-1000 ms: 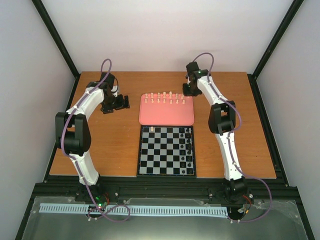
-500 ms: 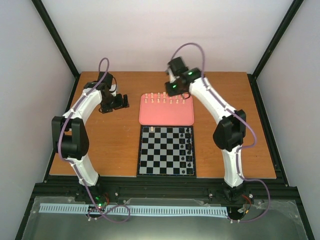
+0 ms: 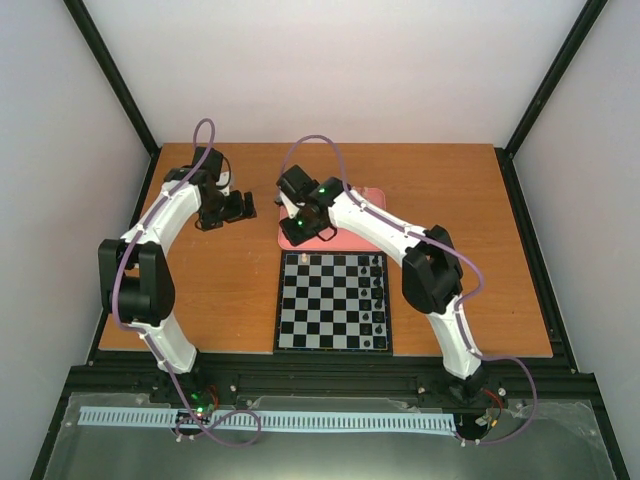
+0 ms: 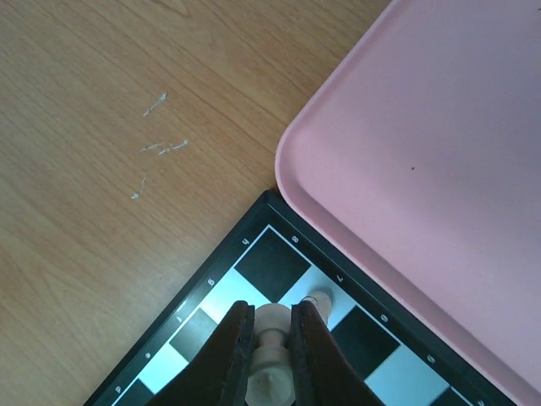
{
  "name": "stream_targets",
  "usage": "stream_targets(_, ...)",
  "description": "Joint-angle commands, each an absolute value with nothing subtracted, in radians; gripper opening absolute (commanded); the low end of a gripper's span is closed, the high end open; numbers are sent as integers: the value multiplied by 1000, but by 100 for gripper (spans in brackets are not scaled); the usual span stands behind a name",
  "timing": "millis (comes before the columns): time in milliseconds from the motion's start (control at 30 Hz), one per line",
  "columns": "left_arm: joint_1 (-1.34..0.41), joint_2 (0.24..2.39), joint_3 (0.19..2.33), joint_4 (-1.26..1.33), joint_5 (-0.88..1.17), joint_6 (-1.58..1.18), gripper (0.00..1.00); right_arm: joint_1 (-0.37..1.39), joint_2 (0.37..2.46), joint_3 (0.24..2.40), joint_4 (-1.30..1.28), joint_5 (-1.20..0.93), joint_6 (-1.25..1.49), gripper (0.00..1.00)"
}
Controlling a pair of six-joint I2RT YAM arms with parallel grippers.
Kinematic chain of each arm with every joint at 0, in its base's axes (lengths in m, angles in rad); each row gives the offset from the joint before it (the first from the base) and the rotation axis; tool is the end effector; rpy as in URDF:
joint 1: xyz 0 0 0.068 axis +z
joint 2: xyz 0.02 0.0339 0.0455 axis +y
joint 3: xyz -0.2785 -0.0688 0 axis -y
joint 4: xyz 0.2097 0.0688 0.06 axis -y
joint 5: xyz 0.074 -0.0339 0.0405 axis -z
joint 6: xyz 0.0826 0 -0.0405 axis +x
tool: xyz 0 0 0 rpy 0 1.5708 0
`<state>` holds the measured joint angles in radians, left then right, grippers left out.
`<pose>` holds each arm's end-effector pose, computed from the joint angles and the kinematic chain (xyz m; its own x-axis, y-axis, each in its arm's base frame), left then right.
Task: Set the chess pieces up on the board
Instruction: Place the chess piece on the chessboard.
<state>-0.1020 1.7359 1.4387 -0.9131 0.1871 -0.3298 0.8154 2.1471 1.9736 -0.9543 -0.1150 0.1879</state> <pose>0.3353 -0.0498 0.2390 -0.9342 -0.2242 -0.2774 -0.1451 0.9493 -0.2789 0.3054 0.3381 0.2289 -0.7499 -0.5256 -0.4017 -0.6279 0.7567 0.1819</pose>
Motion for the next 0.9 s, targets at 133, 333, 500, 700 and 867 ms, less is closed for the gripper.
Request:
stream_targets(133, -92, 1703, 1434, -904, 177, -350, 100, 836, 2245, 2018, -964, -138, 162, 3)
stream_targets(333, -91, 1711, 1444, -911, 167, -345, 100, 836, 2312, 2078, -982, -166, 160, 3)
stream_targets(500, -91, 1707, 1430, -903, 168, -344, 100, 839, 2345, 2089, -994, -178, 156, 3)
stream_targets(700, -90, 1713, 1429, -895, 174, -345, 100, 841, 2357, 2091, -1002, -175, 151, 3)
stream_targets(867, -90, 1711, 1427, -890, 180, -344, 100, 842, 2385, 2118, -1015, -169, 145, 3)
